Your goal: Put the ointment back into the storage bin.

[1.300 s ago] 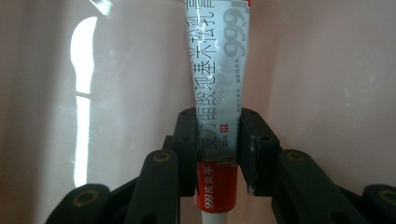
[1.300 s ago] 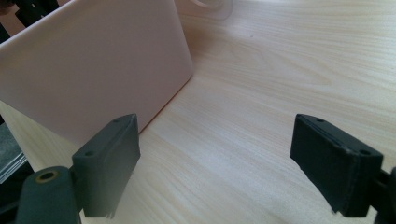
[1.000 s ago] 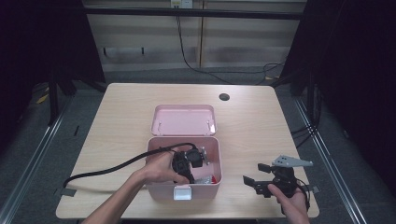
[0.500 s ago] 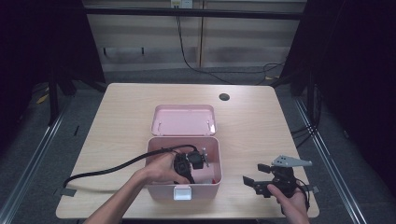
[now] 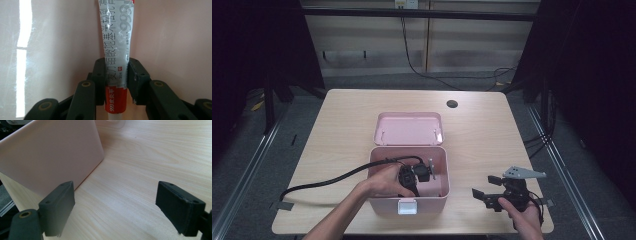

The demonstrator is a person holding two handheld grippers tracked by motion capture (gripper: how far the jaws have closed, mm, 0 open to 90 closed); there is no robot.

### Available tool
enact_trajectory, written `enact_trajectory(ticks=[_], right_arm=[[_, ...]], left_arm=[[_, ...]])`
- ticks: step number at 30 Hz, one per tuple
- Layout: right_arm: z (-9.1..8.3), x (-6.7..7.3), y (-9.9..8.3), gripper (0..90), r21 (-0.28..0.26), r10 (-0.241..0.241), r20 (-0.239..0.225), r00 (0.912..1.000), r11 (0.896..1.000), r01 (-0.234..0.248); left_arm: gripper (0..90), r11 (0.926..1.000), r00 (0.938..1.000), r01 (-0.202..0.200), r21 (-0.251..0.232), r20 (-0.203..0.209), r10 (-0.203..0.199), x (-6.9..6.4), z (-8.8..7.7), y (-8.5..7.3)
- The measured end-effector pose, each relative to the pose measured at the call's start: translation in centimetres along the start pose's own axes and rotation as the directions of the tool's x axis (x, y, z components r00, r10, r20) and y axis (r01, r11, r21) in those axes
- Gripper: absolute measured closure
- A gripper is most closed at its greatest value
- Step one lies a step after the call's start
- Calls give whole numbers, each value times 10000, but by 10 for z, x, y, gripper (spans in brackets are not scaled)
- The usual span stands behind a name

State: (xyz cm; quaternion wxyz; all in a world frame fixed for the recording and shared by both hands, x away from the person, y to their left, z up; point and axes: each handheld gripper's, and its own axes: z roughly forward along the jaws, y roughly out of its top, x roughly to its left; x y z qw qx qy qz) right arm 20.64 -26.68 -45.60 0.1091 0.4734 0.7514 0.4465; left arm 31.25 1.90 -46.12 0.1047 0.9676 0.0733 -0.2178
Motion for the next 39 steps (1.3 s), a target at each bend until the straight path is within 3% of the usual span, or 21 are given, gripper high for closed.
enact_trajectory(ticks=[5,17,26,28,30,33,39], right_arm=[[0,0,0,150,3,7,28,10000,10000,-7],[0,-1,0,149,4,-16,66,10000,10000,16],[-1,0,0,149,-6,-14,58,10000,10000,14],[-1,0,0,149,-30,-12,56,10000,10000,12],[-1,0,0,149,-20,-11,56,10000,10000,11],[-1,0,0,149,-14,-4,54,10000,10000,4],[-1,0,1,149,-32,7,43,10000,10000,-7]], left_arm=[[701,9999,9999,-120,32,82,120,2,-2,0],[650,10000,9998,90,15,-155,-90,1,-2,1],[575,9993,9965,333,-164,-765,-345,-1,-12,2],[567,9974,9918,674,-256,-1074,-698,-2,-17,2],[573,9973,9898,667,-304,-1241,-700,-3,-19,3],[560,9944,9879,598,-868,-1376,-714,-5,-30,1],[560,9927,9870,296,-1170,-1538,-475,-12,-41,-1]])
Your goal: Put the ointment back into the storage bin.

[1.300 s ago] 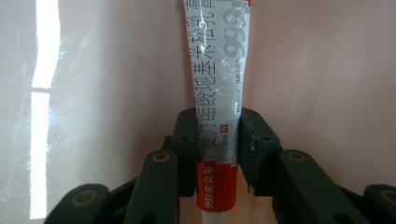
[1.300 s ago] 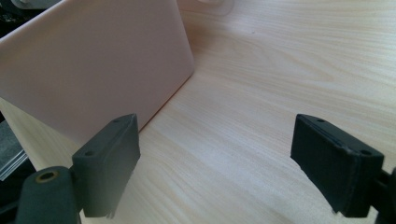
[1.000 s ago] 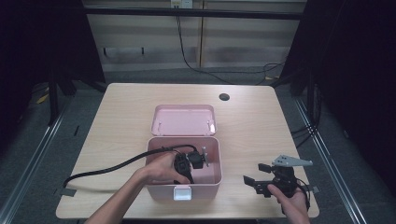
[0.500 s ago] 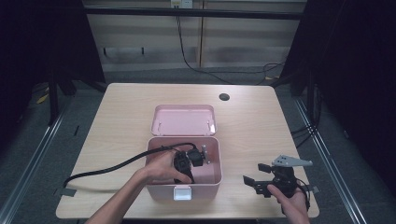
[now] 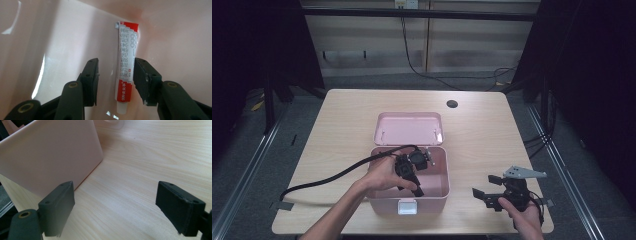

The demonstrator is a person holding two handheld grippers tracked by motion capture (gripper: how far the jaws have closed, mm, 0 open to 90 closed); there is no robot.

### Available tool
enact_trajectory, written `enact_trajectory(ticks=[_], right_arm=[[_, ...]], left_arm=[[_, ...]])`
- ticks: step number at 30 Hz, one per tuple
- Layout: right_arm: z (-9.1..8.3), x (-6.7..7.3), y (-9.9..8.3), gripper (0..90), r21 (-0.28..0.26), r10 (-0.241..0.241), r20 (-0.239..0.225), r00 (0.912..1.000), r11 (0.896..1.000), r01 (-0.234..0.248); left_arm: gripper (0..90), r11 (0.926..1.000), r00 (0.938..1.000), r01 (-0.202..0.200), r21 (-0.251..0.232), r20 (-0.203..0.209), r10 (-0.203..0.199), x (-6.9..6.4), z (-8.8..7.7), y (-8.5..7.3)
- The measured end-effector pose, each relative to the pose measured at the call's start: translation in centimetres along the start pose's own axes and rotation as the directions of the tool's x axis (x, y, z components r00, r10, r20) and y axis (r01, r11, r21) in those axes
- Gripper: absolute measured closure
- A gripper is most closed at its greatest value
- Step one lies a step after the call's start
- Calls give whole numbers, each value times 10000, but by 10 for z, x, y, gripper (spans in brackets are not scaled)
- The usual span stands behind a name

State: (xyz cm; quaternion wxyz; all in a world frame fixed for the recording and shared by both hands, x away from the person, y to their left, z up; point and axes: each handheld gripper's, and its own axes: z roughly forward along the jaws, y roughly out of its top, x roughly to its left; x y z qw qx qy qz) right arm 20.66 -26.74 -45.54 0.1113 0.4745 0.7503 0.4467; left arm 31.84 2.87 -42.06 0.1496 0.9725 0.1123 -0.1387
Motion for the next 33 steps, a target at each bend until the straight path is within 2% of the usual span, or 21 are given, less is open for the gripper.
enact_trajectory(ticks=[1,3,8,14,18,19,20,23,31,32,33], right_arm=[[0,0,0,149,16,14,2,10000,10000,-14],[0,0,0,149,40,29,41,10000,10000,-29],[0,0,0,149,16,23,18,10000,10000,-23],[0,0,0,149,-22,9,4,10000,10000,-9],[0,0,0,149,-24,10,-4,10000,10000,-10],[0,0,0,151,-22,8,-15,10000,10000,-8],[0,0,0,151,-15,-2,-17,10000,10000,2],[0,0,0,151,-9,3,-16,10000,10000,-3],[0,0,0,151,-27,-13,-21,10000,10000,13],[0,0,0,150,-35,5,-26,10000,10000,-5],[0,0,0,151,-24,4,-21,10000,10000,-4]], left_arm=[[567,9994,9996,-288,-209,47,289,-2,-3,-1],[545,9997,9999,-161,-190,-63,160,-4,-4,-2],[497,9993,9996,-237,-288,-169,232,-9,-12,-4],[462,9957,9988,-239,-896,-448,199,-16,-31,-10],[436,9947,9968,-358,-968,-745,286,-19,-37,-12],[387,9944,9963,-230,-1029,-844,143,-20,-39,-13],[385,9936,9953,-294,-1088,-952,191,-21,-40,-14],[367,9917,9952,-405,-1220,-929,292,-23,-44,-15],[333,9822,9931,-348,-1844,-1162,134,-25,-62,-20],[334,9785,9901,-747,-1922,-1315,497,-28,-66,-23],[338,9775,9898,-696,-1992,-1361,428,-30,-69,-25]])
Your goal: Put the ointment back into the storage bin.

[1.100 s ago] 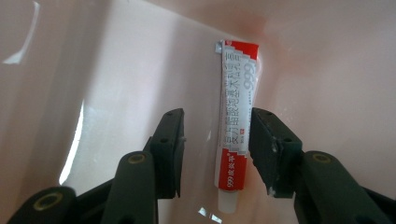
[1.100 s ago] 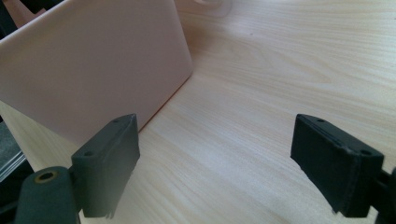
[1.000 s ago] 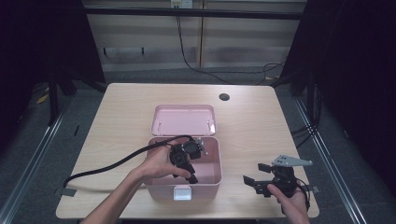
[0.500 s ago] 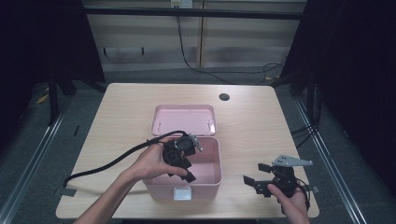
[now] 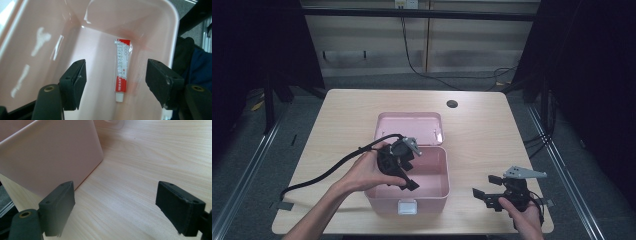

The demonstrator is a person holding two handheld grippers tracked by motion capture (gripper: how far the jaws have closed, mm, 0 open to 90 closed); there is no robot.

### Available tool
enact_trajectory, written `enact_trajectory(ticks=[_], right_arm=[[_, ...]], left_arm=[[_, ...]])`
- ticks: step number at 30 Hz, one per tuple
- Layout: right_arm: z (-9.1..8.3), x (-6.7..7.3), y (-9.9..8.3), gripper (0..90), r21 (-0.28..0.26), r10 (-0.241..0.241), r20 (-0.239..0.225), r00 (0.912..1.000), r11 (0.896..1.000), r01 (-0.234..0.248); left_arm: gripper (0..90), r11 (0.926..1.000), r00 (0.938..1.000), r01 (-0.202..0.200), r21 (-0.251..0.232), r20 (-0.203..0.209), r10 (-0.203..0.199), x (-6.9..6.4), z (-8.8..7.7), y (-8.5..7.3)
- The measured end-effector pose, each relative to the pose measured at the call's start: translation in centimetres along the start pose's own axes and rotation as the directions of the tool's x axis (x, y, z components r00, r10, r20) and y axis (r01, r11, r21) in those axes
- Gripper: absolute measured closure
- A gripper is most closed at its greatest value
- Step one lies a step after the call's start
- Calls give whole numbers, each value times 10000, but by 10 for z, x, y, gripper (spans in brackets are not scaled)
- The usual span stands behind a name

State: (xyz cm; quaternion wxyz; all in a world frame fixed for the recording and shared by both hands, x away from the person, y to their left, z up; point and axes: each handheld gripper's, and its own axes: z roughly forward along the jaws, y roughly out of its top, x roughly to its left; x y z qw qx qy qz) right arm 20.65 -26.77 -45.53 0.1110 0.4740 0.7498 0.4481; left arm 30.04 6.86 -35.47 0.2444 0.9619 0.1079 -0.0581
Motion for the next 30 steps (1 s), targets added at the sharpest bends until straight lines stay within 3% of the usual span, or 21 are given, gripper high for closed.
enact_trajectory(ticks=[7,9,11,13,20,23,25,27,30], right_arm=[[0,1,0,151,41,-1,2,10000,10000,1],[0,1,0,151,34,8,3,10000,10000,-8],[0,1,0,151,48,23,19,10000,10000,-23],[0,0,0,151,32,7,6,10000,10000,-7],[0,1,0,151,39,16,15,10000,10000,-16],[0,0,0,151,33,17,28,10000,10000,-17],[0,0,0,151,22,-9,32,10000,10000,9],[0,0,0,151,25,-3,38,10000,10000,3],[0,0,0,150,13,-4,20,10000,10000,4]], left_arm=[[293,9978,9997,-70,-664,-239,54,-5,-17,-5],[284,9934,9989,-6,-1148,-466,-48,-8,-19,-7],[275,9899,9989,118,-1415,-426,-180,-10,-23,-10],[264,9889,9991,-10,-1488,-425,-54,-11,-25,-13],[257,9803,9969,234,-1963,-688,-376,-8,-43,-30],[284,9808,9963,206,-1939,-784,-364,-5,-47,-36],[303,9762,9928,289,-2148,-1072,-530,-3,-54,-44],[302,9712,9928,425,-2346,-990,-674,0,-61,-51],[309,9628,9877,650,-2623,-1204,-995,3,-68,-63]])
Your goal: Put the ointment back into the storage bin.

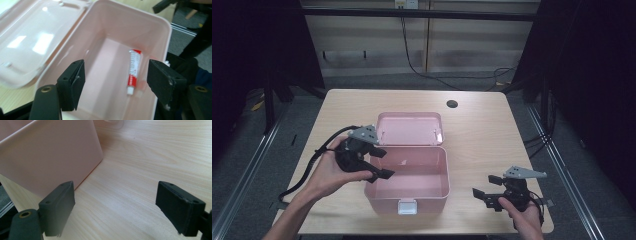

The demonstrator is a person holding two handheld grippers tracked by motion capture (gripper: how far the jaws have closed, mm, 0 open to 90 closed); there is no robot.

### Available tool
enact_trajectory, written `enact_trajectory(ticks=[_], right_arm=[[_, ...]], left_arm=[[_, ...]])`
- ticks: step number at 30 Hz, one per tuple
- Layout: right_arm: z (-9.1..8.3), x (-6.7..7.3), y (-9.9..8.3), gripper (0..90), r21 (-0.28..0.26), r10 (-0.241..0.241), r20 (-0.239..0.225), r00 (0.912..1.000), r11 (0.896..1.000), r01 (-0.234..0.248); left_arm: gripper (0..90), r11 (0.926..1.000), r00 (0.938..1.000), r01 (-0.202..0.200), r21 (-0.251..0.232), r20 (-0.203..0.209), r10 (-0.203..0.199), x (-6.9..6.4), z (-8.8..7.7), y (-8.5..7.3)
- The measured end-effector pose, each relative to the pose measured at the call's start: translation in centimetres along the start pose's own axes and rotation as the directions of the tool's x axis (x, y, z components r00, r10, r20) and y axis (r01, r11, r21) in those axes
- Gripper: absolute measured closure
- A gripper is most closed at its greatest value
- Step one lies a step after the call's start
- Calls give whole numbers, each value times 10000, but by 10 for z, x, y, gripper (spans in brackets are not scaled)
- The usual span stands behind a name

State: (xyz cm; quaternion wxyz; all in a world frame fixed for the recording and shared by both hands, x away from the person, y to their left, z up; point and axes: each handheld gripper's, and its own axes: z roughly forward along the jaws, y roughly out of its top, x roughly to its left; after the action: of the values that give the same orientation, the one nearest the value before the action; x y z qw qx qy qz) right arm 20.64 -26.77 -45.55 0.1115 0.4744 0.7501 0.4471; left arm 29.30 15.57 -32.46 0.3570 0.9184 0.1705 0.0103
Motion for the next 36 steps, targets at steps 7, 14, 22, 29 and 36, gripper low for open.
enact_trajectory(ticks=[7,14,22,29,36], right_arm=[[0,-1,0,150,19,19,89,10000,10000,-19],[0,-1,0,151,21,3,88,10000,10000,-3],[0,0,0,151,49,5,87,10000,10000,-6],[0,-1,-1,152,64,21,128,9999,10000,-22],[2,-1,-1,158,240,39,300,9995,9997,-46]], left_arm=[[326,9967,9960,712,-382,-516,-731,6,-17,-25],[327,9888,9879,1337,-662,-700,-1383,16,-23,-54],[321,9791,9765,1889,-758,-910,-1955,23,-19,-87],[320,9693,9618,2301,-869,-1312,-2401,28,-14,-109],[315,9485,9357,3109,-602,-1558,-3166,40,-1,-135]])
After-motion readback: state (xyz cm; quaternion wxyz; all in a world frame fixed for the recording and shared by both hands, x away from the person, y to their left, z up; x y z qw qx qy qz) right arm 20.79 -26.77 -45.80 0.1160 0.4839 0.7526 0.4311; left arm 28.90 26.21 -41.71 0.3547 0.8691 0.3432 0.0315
